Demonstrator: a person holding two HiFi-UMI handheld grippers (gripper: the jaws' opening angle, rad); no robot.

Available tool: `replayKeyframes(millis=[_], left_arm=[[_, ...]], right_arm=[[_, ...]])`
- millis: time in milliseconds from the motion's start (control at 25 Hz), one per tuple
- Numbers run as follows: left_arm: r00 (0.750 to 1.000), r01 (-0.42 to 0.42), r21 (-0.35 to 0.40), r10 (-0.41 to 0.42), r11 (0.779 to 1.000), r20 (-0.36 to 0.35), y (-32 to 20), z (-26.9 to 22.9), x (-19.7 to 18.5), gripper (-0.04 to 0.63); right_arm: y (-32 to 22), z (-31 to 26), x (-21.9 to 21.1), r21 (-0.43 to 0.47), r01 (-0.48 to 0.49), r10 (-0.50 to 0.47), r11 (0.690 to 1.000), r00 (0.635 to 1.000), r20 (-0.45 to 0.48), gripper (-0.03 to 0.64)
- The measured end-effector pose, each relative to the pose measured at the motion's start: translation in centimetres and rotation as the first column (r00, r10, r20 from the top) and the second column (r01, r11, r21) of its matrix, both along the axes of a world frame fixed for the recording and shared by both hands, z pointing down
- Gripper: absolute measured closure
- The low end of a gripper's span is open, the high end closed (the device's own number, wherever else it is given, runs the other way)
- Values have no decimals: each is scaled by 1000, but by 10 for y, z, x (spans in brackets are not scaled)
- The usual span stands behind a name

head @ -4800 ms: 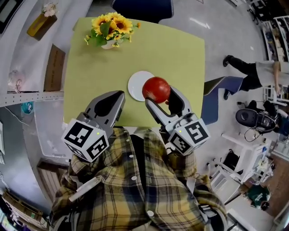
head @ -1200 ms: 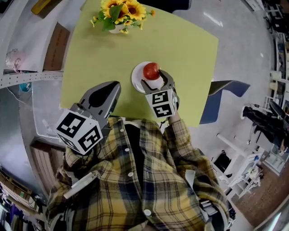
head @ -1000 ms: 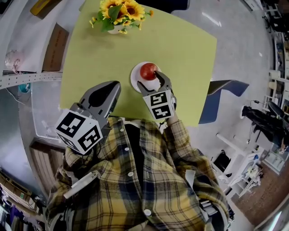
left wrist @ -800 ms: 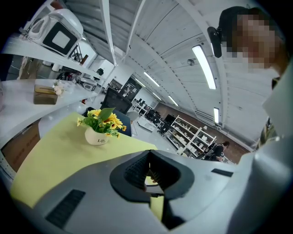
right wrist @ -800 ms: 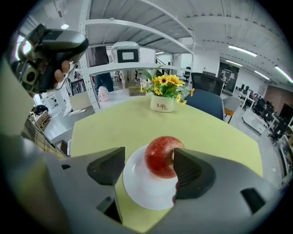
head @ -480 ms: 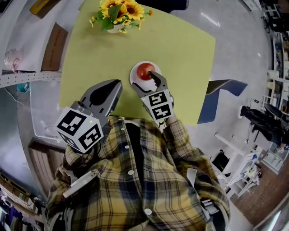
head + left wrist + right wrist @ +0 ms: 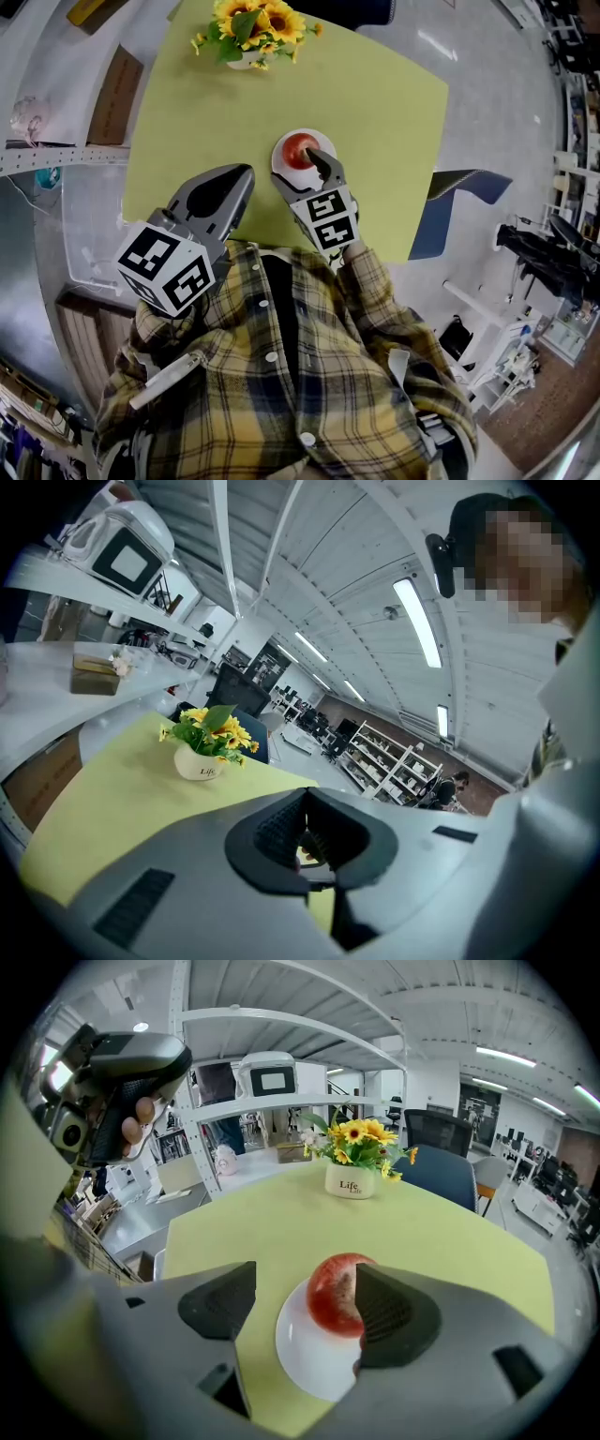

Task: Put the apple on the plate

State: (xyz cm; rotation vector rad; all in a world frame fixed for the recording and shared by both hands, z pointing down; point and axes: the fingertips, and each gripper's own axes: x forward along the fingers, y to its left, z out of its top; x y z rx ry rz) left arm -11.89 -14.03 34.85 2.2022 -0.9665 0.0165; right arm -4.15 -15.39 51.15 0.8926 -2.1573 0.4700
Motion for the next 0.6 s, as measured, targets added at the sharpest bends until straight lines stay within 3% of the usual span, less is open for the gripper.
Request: replayKeyframes(millis=[600], left_arm=[[999, -33, 15, 33, 999, 7, -1, -3, 6, 588]], right_arm=[[-1, -24, 6, 12, -88, 86, 996, 991, 101, 290]])
